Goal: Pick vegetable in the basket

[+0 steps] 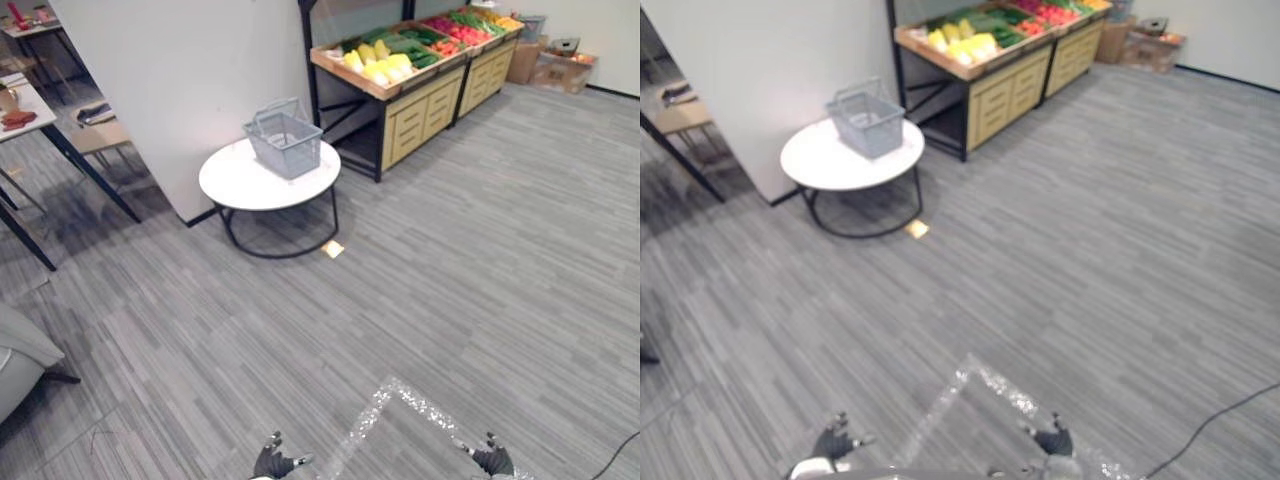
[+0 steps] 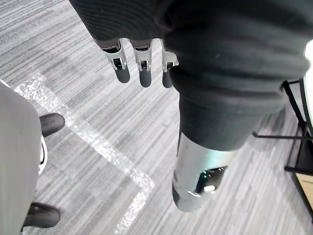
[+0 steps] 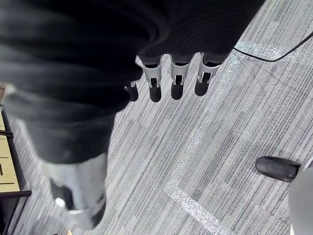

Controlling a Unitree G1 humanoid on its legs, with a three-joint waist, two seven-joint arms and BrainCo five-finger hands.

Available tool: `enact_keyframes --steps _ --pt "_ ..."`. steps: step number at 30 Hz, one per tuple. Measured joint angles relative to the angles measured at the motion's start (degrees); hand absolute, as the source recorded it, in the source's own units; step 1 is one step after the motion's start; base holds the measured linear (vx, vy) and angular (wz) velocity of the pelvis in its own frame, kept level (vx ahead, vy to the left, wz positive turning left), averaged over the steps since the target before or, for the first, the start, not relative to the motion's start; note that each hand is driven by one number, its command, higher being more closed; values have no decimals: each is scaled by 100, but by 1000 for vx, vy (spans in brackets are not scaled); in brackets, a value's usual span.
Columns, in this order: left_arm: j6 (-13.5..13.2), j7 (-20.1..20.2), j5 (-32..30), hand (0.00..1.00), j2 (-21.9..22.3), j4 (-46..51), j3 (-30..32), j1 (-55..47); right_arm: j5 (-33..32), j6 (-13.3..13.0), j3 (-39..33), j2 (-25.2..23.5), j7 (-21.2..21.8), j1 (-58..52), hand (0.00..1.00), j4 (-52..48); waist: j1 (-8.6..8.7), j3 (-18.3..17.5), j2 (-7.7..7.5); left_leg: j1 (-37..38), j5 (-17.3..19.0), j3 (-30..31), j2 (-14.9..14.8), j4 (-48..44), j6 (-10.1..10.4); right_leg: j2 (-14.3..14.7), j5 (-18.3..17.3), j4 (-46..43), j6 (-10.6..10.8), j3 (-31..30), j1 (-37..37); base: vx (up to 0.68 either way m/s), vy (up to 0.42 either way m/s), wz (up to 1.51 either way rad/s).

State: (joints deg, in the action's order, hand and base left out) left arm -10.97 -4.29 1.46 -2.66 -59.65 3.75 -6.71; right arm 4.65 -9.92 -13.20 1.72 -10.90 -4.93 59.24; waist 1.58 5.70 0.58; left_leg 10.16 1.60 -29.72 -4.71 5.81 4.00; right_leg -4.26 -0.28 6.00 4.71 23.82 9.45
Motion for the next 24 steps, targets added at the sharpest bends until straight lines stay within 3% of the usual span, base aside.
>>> enact_keyframes --steps 15,24 --pt "-10 -52 67 0 3 -143 -139 104 -13 -2 25 -53 -7 34 0 21 -7 60 -19 -2 1 13 0 0 1 2 -1 2 -1 5 4 0 -2 0" --pt "-11 -318 68 0 -5 -142 -165 137 -22 -12 98 -53 -6 43 0 21 -11 104 -35 1 2 12 0 0 1 3 -1 3 -1 4 6 0 0 0"
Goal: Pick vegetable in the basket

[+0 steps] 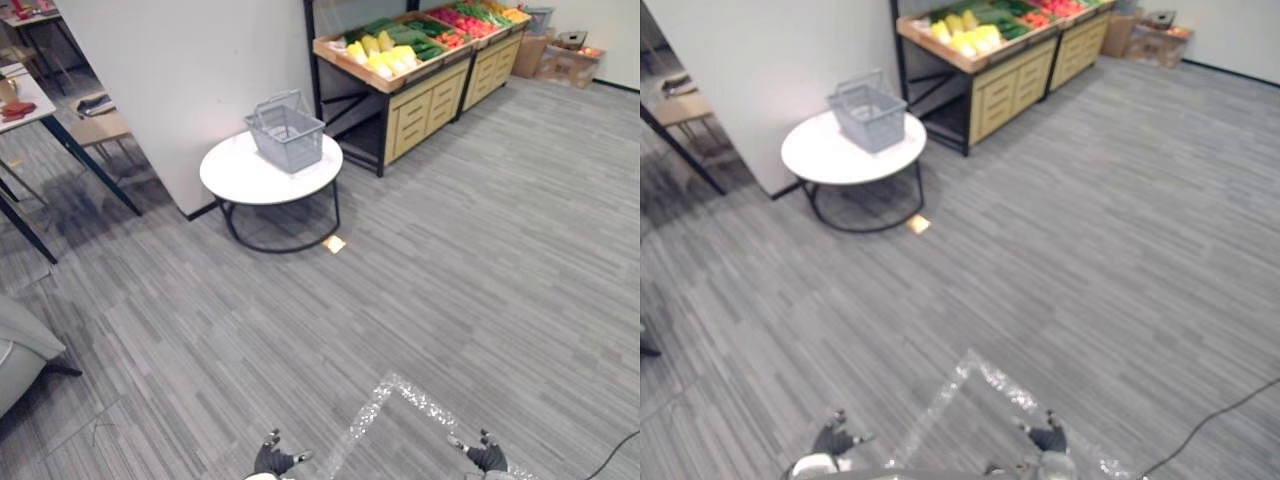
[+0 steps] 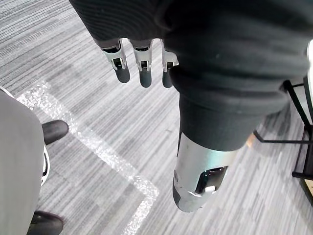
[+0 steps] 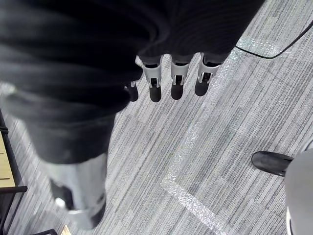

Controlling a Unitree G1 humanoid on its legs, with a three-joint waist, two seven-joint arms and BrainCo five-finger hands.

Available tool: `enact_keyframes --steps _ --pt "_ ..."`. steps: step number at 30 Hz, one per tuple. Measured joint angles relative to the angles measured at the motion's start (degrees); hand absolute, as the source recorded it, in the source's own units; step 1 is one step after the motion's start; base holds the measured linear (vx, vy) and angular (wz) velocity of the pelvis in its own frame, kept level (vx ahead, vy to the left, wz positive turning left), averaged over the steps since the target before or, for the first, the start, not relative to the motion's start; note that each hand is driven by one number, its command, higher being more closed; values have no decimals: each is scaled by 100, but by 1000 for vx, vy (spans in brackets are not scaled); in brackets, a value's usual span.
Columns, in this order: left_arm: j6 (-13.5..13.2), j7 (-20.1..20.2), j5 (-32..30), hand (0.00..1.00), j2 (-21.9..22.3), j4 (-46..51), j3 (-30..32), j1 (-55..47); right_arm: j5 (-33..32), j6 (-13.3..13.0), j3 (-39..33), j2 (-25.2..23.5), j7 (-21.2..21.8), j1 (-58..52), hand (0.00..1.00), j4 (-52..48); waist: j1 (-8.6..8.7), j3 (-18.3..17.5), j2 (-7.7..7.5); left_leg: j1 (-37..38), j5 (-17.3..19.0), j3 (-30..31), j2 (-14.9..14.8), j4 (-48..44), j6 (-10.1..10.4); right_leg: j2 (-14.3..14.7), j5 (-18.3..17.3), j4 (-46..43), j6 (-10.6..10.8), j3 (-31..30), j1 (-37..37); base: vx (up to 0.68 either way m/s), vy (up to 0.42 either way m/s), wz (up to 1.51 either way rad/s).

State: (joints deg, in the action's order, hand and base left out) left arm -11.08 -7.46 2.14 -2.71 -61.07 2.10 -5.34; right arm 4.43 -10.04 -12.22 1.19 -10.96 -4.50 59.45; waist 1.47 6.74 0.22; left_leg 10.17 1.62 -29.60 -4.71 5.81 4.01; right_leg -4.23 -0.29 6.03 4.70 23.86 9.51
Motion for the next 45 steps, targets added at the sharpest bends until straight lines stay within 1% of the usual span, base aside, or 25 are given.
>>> enact_keyframes --steps 14,17,18,19,20,22,24,26,27,29,30,31,32,34,35,36,37,38,39,40,41,42,43,44,45 --pt "-51 -262 217 0 -4 58 -18 -3 -1 -29 199 0 13 16 0 -1 -3 20 -30 -25 -1 44 2 0 -1 -2 -2 12 1 54 -2 0 0 1" --pt "-97 -480 238 0 17 334 -73 -84 13 -48 327 4 -23 17 0 -13 0 30 -50 -65 -3 59 3 0 -4 -3 -4 28 0 83 -23 0 0 6" --pt "-99 -587 357 0 56 623 -77 -134 16 -49 395 2 -58 7 0 -62 1 44 -70 -99 -9 76 7 0 -13 -6 -4 28 0 108 -42 1 -4 10" --pt "-188 -790 460 0 106 932 -109 -185 55 -61 503 -5 -162 -19 0 -167 -1 70 -94 -112 -11 103 8 0 -16 -7 -5 28 -2 128 -44 1 -8 10" --pt "-247 -871 460 0 149 1070 -122 -203 78 -64 600 -3 -222 -42 0 -260 -2 79 -105 -115 -11 130 9 0 -16 -7 -8 28 -5 134 -43 5 -22 8" --pt "-321 -1130 608 0 243 1466 -162 -210 233 -129 829 3 -342 -133 0 -511 2 103 -125 -148 -11 158 9 -1 -16 -7 -23 1 -23 162 -52 7 -23 7" --pt "-395 -1470 671 0 325 2007 -188 -211 238 -304 1109 26 -421 -163 0 -860 12 107 -125 -321 -36 175 1 -10 -47 -7 -58 -61 -75 187 -227 20 -23 4" --pt "-404 -1618 674 0 331 2329 -181 -224 235 -355 1335 96 -411 -163 0 -1079 13 141 -98 -403 -49 195 -20 -50 -51 -41 -188 -280 -80 240 -362 32 -15 12" --pt "-409 -1698 678 0 327 2481 -174 -229 234 -380 1417 117 -376 -180 0 -1160 7 157 -113 -451 -18 228 -39 -175 -12 -82 -283 -410 -77 282 -389 44 -30 34" --pt "-463 -1721 909 0 312 2788 -176 -245 234 -421 1579 147 -285 -196 0 -1322 5 210 -203 -782 179 312 -141 -928 -8 -203 -462 -608 -71 429 -388 42 -64 45" --pt "-489 -1708 1075 0 310 2992 -173 -258 233 -437 1746 215 -235 -196 0 -1425 -4 268 -227 -1092 360 379 -280 -1667 -5 -222 -519 -612 -85 564 -303 61 -147 58" --pt "-494 -1699 1321 0 323 3163 -177 -276 232 -435 1870 267 -214 -188 0 -1493 -6 334 -270 -1423 389 373 -437 -2490 -21 -242 -520 -541 -87 710 -144 72 -165 55" --pt "-496 -1697 1401 0 342 3274 -176 -280 230 -434 1949 313 -211 -191 0 -1556 -10 380 -272 -1558 385 368 -530 -2890 -26 -235 -522 -492 -88 767 -29 84 -189 46" --pt "-502 -1686 1575 0 490 3547 -195 -462 231 -431 2121 573 -80 -197 0 -1733 -45 493 -127 -1829 316 353 -867 -3926 -72 -163 -583 -354 -109 866 347 51 -137 26" --pt "-502 -1688 1570 0 486 3582 -219 -483 231 -425 2161 599 -50 -182 0 -1752 -53 509 -163 -1931 263 353 -889 -4079 -75 -186 -587 -314 -115 884 409 71 -81 14" --pt "-501 -1692 1567 0 524 3686 -315 -490 231 -415 2163 623 -13 -155 0 -1848 -91 519 -180 -2041 404 293 -887 -4144 -101 -267 -593 -313 -126 899 392 80 -46 7" --pt "-499 -1684 1565 0 534 3893 -459 -484 231 -412 2167 667 -4 -96 0 -1925 -86 526 -195 -2137 589 191 -858 -3774 -81 -371 -593 -315 -129 906 306 63 -27 5" --pt "-499 -1673 1566 0 560 4034 -513 -484 231 -410 2177 689 1 -60 0 -1951 -61 526 -196 -2187 598 179 -834 -3465 -79 -414 -586 -316 -122 920 253 50 24 9" --pt "-502 -1648 1573 0 559 4323 -635 -465 227 -398 2185 706 6 25 0 -1997 -19 527 -199 -2234 476 181 -796 -2637 -50 -478 -574 -317 -103 952 161 74 79 9" --pt "-502 -1636 1573 0 556 4446 -681 -444 223 -396 2187 706 2 58 0 -2030 -9 526 -196 -2219 304 185 -792 -2126 -24 -492 -571 -316 -97 957 131 86 104 6" --pt "-503 -1639 1573 0 553 4616 -718 -404 223 -397 2245 718 -6 131 0 -2042 -6 519 -177 -2189 -30 201 -848 -1358 92 -490 -571 -317 -96 943 96 120 142 -5" --pt "-503 -1654 1575 0 552 4756 -714 -367 223 -396 2372 738 -9 228 0 -2044 -8 533 -165 -2216 -157 182 -984 -1021 142 -483 -572 -321 -93 911 94 110 129 -10" --pt "-503 -1669 1576 0 552 4806 -714 -356 223 -396 2405 744 -2 263 0 -2070 -14 540 -147 -2237 -197 163 -1060 -951 153 -481 -568 -324 -85 887 112 167 180 -12" --pt "-502 -1690 1585 0 552 4905 -718 -330 223 -396 2414 739 1 282 0 -2197 -8 537 -76 -2295 -242 138 -1184 -898 138 -484 -572 -322 -21 874 178 213 231 -13" --pt "-502 -1697 1639 0 559 5036 -718 -336 221 -396 2411 757 -2 278 0 -2342 -9 506 13 -2287 -273 21 -1300 -896 100 -496 -614 -321 207 840 272 239 264 -11"
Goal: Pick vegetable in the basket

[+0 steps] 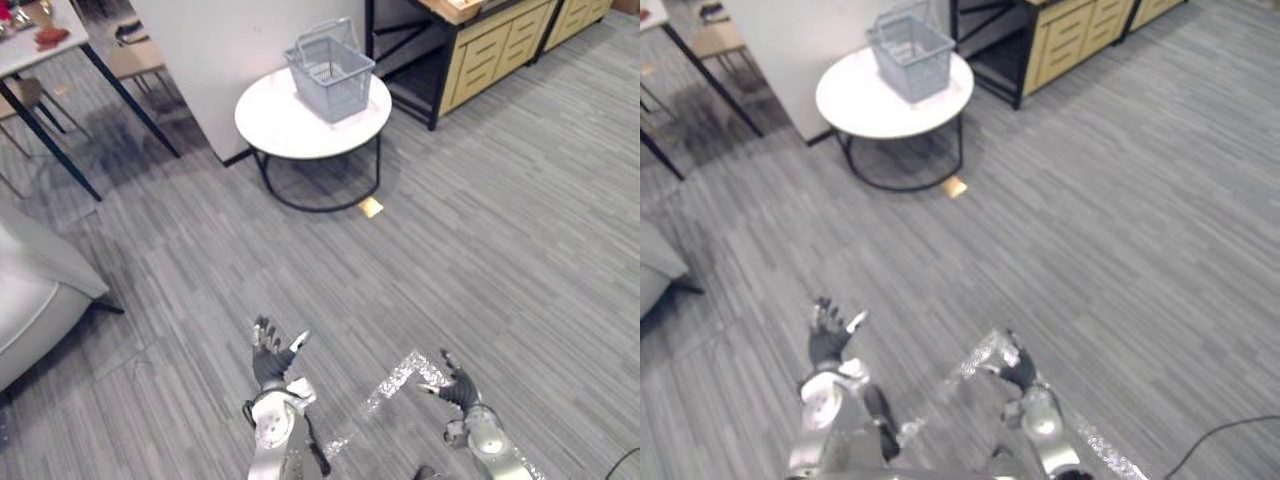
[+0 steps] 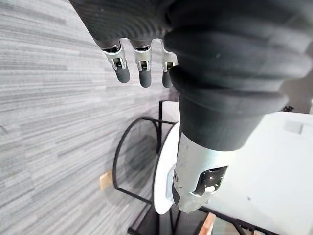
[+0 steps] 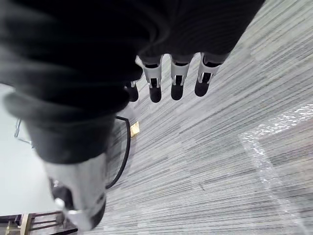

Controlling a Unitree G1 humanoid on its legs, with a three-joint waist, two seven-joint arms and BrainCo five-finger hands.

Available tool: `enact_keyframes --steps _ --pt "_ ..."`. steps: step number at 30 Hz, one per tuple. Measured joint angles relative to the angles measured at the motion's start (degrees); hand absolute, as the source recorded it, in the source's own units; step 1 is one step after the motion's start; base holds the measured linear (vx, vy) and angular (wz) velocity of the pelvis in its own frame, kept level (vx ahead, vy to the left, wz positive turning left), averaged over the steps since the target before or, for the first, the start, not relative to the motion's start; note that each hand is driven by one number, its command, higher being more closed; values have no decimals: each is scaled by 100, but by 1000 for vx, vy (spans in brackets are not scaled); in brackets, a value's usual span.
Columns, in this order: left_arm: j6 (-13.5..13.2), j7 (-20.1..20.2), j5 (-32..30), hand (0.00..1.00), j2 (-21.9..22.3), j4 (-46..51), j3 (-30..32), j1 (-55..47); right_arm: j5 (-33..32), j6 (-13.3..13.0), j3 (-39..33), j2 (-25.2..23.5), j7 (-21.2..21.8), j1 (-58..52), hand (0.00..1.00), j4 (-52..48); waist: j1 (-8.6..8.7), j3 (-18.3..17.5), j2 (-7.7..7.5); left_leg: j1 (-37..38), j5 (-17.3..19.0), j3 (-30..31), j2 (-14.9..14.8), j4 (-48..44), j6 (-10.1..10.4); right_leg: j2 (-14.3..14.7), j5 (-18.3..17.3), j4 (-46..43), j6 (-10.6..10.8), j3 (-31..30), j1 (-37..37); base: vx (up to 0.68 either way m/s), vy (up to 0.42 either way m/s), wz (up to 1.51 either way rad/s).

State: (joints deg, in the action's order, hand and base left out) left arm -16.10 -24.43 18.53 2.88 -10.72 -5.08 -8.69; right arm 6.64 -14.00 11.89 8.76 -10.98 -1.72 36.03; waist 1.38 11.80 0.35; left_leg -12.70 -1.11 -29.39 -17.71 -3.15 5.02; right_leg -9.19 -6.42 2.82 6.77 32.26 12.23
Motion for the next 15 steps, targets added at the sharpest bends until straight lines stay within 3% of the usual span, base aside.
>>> enact_keyframes --steps 1,2,4,5,6,7,8,10,11,12,13,15 --pt "0 1 86 0 25 56 20 19 0 3 0 -7 0 31 0 -13 -6 -5 6 2 -318 0 4 -105 -16 -61 -30 -1 120 -24 62 286 302 -14" --pt "1 0 161 0 51 131 94 62 0 10 33 -54 1 94 0 -13 -22 10 -152 -41 -387 -53 57 -508 -90 -282 -17 -22 190 -55 111 312 308 -17" --pt "1 -32 160 0 46 338 223 20 11 14 211 -188 9 97 0 -94 -52 -45 -465 -199 321 -199 248 -1303 -287 -735 129 -223 417 -98 75 368 345 -13" --pt "1 -31 160 0 50 368 205 8 10 15 210 -226 9 68 0 -134 -52 -61 -491 -209 490 -248 274 -1518 -323 -868 133 -377 425 -124 62 358 360 -10" --pt "1 -16 134 0 52 387 148 -30 15 14 204 -270 8 34 0 -149 -77 -101 -488 -158 788 -339 358 -1780 -330 -1188 135 -974 423 -175 -143 379 409 -18" --pt "4 5 127 0 38 396 72 -63 16 22 171 -292 3 -6 0 -150 -127 -101 -505 41 974 -473 536 -1803 -377 -1622 194 -1932 334 -299 -483 437 501 -19" --pt "21 55 98 0 36 396 26 -77 16 53 123 -299 -2 -42 0 -152 -132 -99 -520 230 1041 -529 702 -1696 -434 -1950 400 -2698 56 -451 -795 358 413 0" --pt "51 234 111 0 -8 475 -131 -90 17 148 -54 -308 -10 -267 0 -151 -97 -97 -517 812 1155 -581 1055 -1266 -568 -2607 1392 -4425 -638 -783 -1449 288 317 25" --pt "53 293 111 0 -46 529 -148 -104 17 164 -76 -313 -7 -302 0 -149 -72 -89 -510 972 1200 -549 1115 -1137 -565 -2682 1314 -5077 -681 -904 -1681 282 253 23" --pt "54 356 108 0 -113 582 -142 -130 17 197 -112 -312 -1 -318 0 -147 -20 -41 -435 1319 1259 -504 1169 -936 -533 -2535 874 -6115 -812 -1213 -2128 297 152 9" --pt "56 362 99 0 -133 589 -143 -126 19 200 -230 -312 -4 -303 0 -156 17 9 -343 1724 1298 -493 1172 -724 -476 -2222 374 -6694 -727 -1300 -2434 284 96 0" --pt "55 359 90 0 -131 661 -163 -91 19 201 -375 -298 -26 -307 0 -208 71 65 -229 2126 1326 -495 1208 -509 -438 -2005 -131 -6700 -835 -839 -2818 281 -23 9"
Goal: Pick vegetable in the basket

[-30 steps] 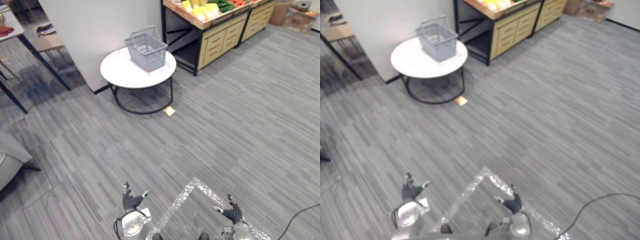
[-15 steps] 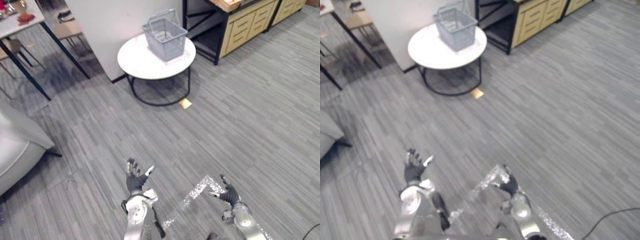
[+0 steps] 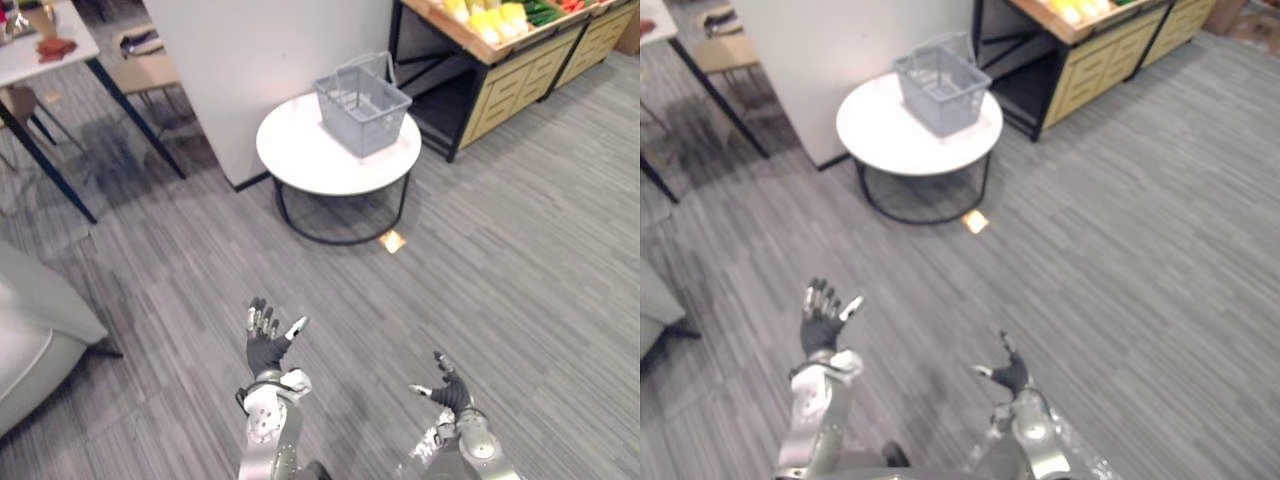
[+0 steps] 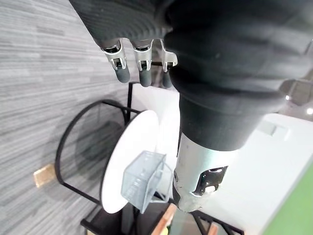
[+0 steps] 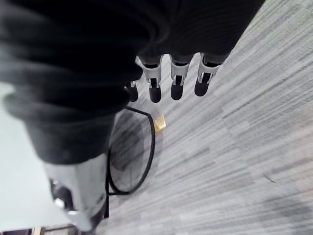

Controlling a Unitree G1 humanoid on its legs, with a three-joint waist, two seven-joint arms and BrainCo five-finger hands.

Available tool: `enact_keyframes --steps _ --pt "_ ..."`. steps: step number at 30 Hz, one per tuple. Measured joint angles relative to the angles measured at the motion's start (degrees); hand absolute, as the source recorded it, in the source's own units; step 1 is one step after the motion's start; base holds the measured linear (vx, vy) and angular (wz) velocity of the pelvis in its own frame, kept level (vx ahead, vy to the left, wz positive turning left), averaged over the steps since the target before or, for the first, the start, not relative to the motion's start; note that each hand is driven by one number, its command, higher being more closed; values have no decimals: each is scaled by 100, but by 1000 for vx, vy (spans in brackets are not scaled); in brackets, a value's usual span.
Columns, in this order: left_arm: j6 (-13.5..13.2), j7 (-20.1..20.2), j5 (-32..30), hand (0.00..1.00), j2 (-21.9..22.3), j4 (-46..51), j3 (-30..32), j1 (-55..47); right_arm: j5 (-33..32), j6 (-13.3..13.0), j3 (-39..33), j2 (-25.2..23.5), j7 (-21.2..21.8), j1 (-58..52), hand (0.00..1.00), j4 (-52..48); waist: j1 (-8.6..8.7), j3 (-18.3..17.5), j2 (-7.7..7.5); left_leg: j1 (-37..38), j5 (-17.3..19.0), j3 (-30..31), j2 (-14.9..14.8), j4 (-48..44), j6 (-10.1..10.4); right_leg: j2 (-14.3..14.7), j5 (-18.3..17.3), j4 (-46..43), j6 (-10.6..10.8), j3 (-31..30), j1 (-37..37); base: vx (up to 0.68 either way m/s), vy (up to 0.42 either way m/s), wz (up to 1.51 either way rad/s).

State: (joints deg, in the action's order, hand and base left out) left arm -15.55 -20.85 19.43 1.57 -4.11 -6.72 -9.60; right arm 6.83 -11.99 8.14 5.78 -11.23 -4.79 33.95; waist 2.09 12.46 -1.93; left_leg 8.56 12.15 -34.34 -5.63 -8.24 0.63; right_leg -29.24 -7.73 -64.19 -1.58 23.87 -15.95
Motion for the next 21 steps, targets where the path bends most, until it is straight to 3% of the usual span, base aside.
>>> enact_keyframes --steps 2,4,5,6,7,8,10,12,14,15,16,17,18,19,20,21 --pt "-6 0 0 0 -3 67 -8 105 0 4 -42 0 4 10 0 -69 108 6 11 136 43 39 -32 28 75 104 -217 758 -110 547 -378 259 -112 27" --pt "-4 20 -3 0 -3 71 -67 168 9 26 -31 16 12 9 0 -233 124 44 88 276 116 20 -183 6 295 476 -141 2269 -46 723 -675 297 -214 15" --pt "-3 76 -4 0 -14 70 -133 157 31 35 -18 14 5 -34 0 -312 125 -7 23 393 168 13 -217 16 552 734 342 3804 110 638 -665 421 -327 8" --pt "20 126 -25 0 50 -116 -201 226 160 59 2 128 -13 -97 0 -336 90 -11 283 533 215 18 -324 116 858 1081 1261 4511 -87 532 -525 421 -283 -1" --pt "117 164 -27 0 100 -138 -322 311 221 104 -94 248 -36 12 0 -362 117 -54 529 496 14 -119 -390 358 1012 1261 1294 4637 -38 494 -495 333 -181 -7" --pt "128 203 -28 0 97 -141 -423 382 221 116 -192 273 -53 44 0 -380 116 -36 561 493 -71 -104 -290 536 1057 1232 1273 4557 -37 445 -540 235 -71 -12" --pt "126 385 -49 0 95 -170 -608 703 233 152 -381 287 -95 72 0 -386 115 -43 587 511 -417 -213 -118 785 948 1144 1041 4068 -51 196 -634 103 -6 6" --pt "102 519 -57 0 129 -177 -622 823 373 149 -326 290 -80 -78 0 -503 121 -68 500 845 -445 -85 -128 807 993 1046 458 3667 152 118 -473 172 -63 14" --pt "101 539 -63 0 151 -174 -549 791 446 146 -306 325 -68 -119 0 -575 115 -83 537 853 -372 -84 -206 628 1097 1082 134 3544 308 99 -475 213 -131 3" --pt "104 516 -150 0 154 -180 -451 702 444 157 -260 275 -60 -134 0 -526 109 -84 522 583 -287 -53 -432 -38 1126 1076 84 3594 288 174 -439 232 -209 19" --pt "99 372 -190 0 157 -187 -381 653 443 152 -216 229 -44 -206 0 -532 113 -84 499 48 -304 65 -828 -1187 1062 1087 83 3754 287 313 -304 237 -234 24" --pt "96 317 -209 0 157 -187 -366 637 443 154 -195 233 -29 -240 0 -532 110 -77 515 -164 -385 72 -1042 -1721 942 1124 83 3818 285 388 -208 208 -263 25" --pt "50 260 -210 0 157 -185 -324 564 436 153 -130 251 -16 -272 0 -533 107 -76 545 -427 -693 22 -1448 -2556 531 1220 19 3853 191 479 -5 231 -223 2" --pt "10 215 -209 0 157 -186 -310 472 432 148 -79 279 7 -282 0 -534 99 -74 571 -466 -1140 13 -1720 -3016 334 1367 -99 3911 147 507 246 245 -208 -13" --pt "-13 200 -209 0 155 -185 -309 421 431 141 -79 285 28 -284 0 -534 91 -77 580 -451 -1414 14 -1825 -3134 291 1452 -163 3969 131 504 373 290 -224 -34" --pt "-32 190 -210 0 152 -184 -301 319 430 116 -81 298 36 -306 0 -535 84 -117 579 -458 -2134 63 -2003 -3285 250 1634 -240 4187 46 476 638 310 -234 -36"
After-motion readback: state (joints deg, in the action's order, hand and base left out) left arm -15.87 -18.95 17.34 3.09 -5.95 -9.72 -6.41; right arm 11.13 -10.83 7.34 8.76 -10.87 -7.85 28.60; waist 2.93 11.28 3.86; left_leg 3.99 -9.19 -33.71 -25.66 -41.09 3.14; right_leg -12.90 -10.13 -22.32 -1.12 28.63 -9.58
